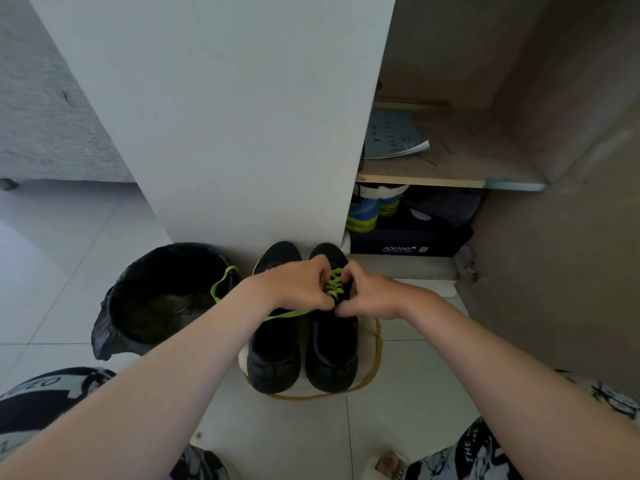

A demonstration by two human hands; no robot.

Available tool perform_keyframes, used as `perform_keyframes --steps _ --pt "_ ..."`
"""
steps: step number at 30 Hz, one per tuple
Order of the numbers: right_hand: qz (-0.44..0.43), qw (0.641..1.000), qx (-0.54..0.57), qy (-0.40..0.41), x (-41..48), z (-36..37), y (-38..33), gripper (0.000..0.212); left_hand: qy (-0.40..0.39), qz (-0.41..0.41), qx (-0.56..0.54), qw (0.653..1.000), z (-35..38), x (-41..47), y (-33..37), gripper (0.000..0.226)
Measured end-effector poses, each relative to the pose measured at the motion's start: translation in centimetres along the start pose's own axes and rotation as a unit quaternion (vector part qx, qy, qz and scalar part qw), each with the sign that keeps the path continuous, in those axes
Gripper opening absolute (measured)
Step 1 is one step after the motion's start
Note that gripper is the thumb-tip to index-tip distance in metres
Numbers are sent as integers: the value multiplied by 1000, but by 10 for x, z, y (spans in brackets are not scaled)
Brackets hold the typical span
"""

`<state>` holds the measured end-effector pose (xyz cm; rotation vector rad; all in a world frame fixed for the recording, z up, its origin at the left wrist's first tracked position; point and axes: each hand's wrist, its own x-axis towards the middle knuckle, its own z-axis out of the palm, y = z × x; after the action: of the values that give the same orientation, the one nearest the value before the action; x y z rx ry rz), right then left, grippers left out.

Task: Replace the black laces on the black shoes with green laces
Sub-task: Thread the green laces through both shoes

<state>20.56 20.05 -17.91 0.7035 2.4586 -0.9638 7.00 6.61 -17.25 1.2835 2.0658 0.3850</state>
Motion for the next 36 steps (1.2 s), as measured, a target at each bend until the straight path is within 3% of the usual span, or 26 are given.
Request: perform_keyframes --steps 2,7,13,17,19,21,23,25,27,29,32,36 --pt "-2 999 -44 10 -5 7 -1 64 11 24 42 999 11 -7 2 46" --pt "33 998 27 40 -15 9 -1 49 85 15 9 996 20 -19 -1 28" --pt "-25 987 -118 103 -26 13 -9 54 120 6 30 992 21 -29 2 26" --pt "31 990 -113 78 -22 15 -9 43 112 33 13 993 28 -31 -2 33" --pt "67 994 -69 58 -21 12 -5 45 114 53 71 990 24 -33 -1 34" --pt "114 993 6 35 -26 10 -4 57 159 71 209 962 14 -35 2 38" --pt "166 985 38 36 -33 10 -7 66 201 31 287 936 -1 -40 9 31" --pt "216 974 59 38 -35 11 -8 76 158 -69 222 960 -10 -44 17 34" --pt "241 966 95 18 -34 13 -10 76 45 -165 84 982 -7 -45 27 50" --pt "235 963 126 31 -32 16 -12 61 -15 -242 -70 968 7 -45 36 52" --pt "217 950 213 76 -29 19 -16 36 63 -293 -312 902 27 -40 35 39" --pt "192 925 312 102 -28 18 -19 12 185 -258 -531 785 28 -28 33 16"
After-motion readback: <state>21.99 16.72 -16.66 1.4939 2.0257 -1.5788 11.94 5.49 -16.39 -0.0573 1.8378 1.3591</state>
